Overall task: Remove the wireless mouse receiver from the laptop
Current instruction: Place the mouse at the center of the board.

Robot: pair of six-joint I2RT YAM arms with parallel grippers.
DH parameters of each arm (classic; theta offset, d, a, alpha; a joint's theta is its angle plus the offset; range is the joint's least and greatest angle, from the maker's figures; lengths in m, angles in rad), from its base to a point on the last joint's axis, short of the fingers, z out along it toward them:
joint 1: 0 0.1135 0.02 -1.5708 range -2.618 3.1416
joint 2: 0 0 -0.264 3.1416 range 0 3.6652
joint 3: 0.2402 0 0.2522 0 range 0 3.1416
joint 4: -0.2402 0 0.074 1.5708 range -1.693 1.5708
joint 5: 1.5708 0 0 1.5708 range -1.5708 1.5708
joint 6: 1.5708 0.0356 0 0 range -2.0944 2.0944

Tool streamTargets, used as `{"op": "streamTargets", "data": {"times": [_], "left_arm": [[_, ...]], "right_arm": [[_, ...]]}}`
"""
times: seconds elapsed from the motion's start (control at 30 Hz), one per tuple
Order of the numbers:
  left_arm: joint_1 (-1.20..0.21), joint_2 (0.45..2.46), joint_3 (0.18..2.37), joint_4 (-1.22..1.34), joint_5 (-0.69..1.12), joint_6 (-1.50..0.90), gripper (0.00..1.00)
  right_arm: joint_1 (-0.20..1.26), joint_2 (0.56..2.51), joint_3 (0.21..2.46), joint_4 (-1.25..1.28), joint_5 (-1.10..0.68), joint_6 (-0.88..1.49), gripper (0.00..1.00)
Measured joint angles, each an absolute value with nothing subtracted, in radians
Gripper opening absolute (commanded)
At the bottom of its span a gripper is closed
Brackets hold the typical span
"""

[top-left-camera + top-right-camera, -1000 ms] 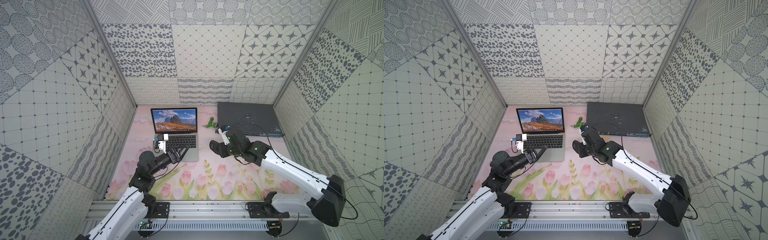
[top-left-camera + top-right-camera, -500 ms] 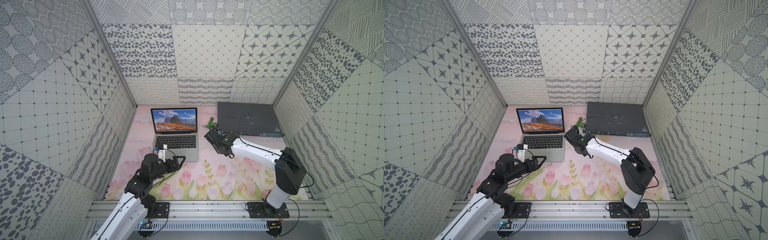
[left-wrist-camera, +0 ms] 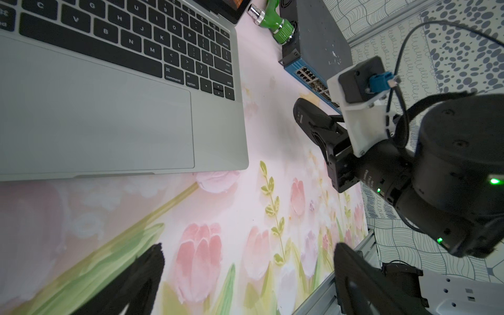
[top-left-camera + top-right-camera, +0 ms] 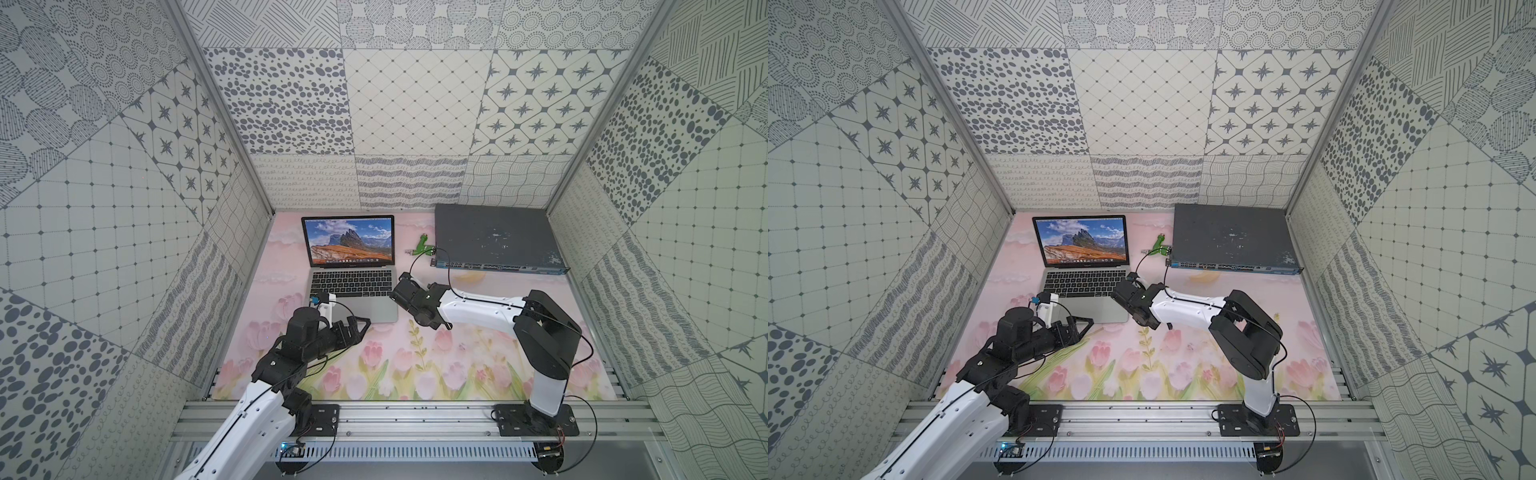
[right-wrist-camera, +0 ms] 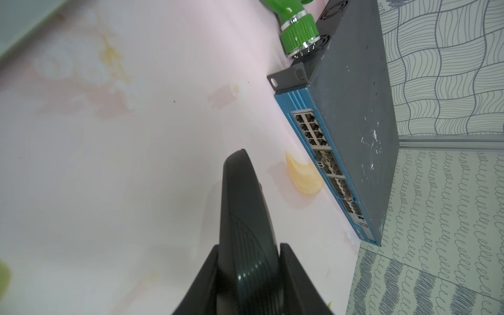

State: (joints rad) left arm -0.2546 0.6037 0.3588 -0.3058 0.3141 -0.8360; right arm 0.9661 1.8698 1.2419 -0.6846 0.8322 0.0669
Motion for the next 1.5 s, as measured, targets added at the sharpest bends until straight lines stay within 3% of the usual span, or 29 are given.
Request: {"op": "streamTargets", "data": {"times": [0.3,0.53,0.87,1.07,1.23,1.4,1.5], "left_arm": [[-0.255,0.624,0.358,-0.313,0.315,-0.827,0.99],[-0.255,0.642,0.356,-0.312,0.318,-0.820,0.99],[-0.255,0.665,0.353,-0.311,0.319,-0.820,0.99],[-0.255,0.670,0.349,-0.310,0.319,-0.820,0.99],[-0.255,0.673,0.345,-0.310,0.317,-0.809,0.99],[-0.259,0.651,0.361,-0.312,0.232,-0.750,0.99],[-0.286,0.633,0.367,-0.283,0.109,-0.680,0.99]], "right_arm": [[0.983,1.913,1.227,-0.671,0.851,0.059,0.39],[0.995,1.919,1.219,-0.661,0.850,0.055,0.53],[1.011,1.927,1.208,-0.653,0.811,0.057,0.58],[1.008,1.915,1.208,-0.648,0.700,0.081,0.61],[0.970,1.785,1.187,-0.615,0.499,0.134,0.62],[0.864,1.552,1.113,-0.517,0.373,0.189,0.80],[0.738,1.404,1.014,-0.409,0.329,0.215,0.86]]}}
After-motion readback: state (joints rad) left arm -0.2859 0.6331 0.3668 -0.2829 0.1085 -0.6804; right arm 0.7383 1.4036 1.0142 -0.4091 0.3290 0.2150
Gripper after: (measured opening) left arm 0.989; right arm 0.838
